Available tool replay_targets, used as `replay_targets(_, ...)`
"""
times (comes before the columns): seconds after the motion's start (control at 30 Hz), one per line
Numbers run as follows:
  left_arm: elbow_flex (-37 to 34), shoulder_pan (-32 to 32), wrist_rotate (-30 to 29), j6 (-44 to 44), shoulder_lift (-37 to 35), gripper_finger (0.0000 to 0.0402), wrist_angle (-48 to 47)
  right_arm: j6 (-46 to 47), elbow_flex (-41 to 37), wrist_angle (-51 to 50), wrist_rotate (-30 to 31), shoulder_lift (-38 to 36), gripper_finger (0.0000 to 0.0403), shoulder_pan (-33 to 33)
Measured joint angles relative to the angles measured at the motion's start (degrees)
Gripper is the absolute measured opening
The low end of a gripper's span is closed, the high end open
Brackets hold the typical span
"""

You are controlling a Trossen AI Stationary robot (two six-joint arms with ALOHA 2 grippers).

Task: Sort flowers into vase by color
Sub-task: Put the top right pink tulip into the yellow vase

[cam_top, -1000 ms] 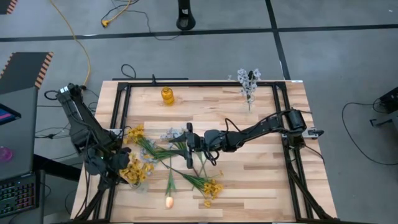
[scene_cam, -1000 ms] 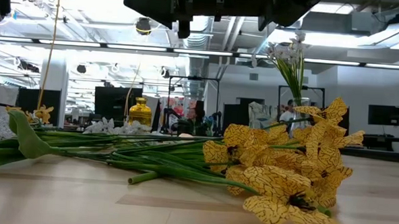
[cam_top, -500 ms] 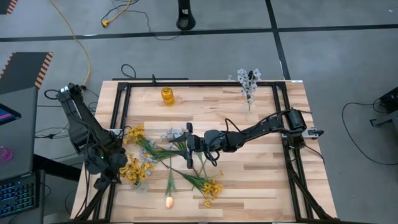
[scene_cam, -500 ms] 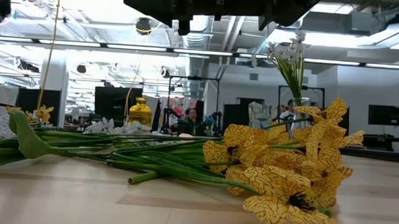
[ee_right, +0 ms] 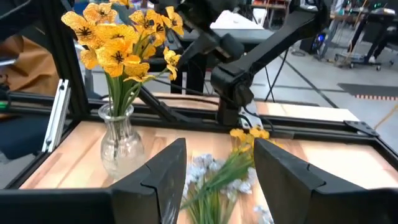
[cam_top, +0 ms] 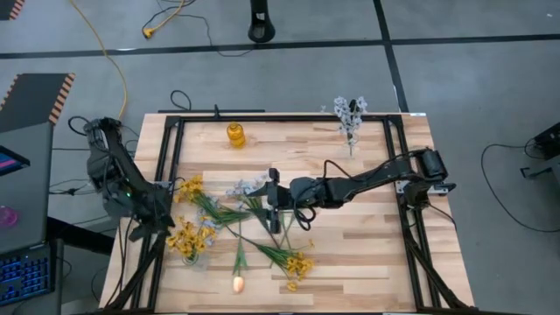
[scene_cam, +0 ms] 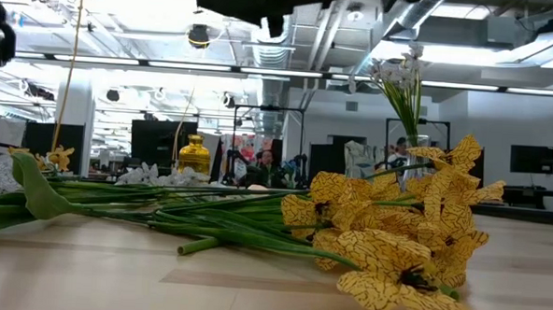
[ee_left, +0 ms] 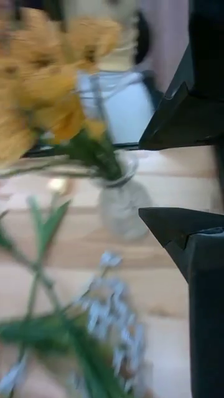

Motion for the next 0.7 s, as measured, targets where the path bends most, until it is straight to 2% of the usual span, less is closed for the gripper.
replay_targets(0.2, 0.0, 0.0, -8.8, -10.1, -5.1, 0.0146, -3.2, 0.0, 0.0, -7.8, 0.0, -4.2, 0.0214, -1.3)
replay_targets(0.5, 0.0, 0.0, -20.5, -33.6, -10.2, 0.0146, -8.8, 0.0, 0.0, -14.7, 0.0, -7.2, 0.0214, -4.5)
replay_targets(0.7, 0.0, 1.8, -21.4, -44.3, -10.9, 0.0146, -11.1, -0.1, 0.0, -17.1, 0.0, -7.2, 0.0214, -6.6)
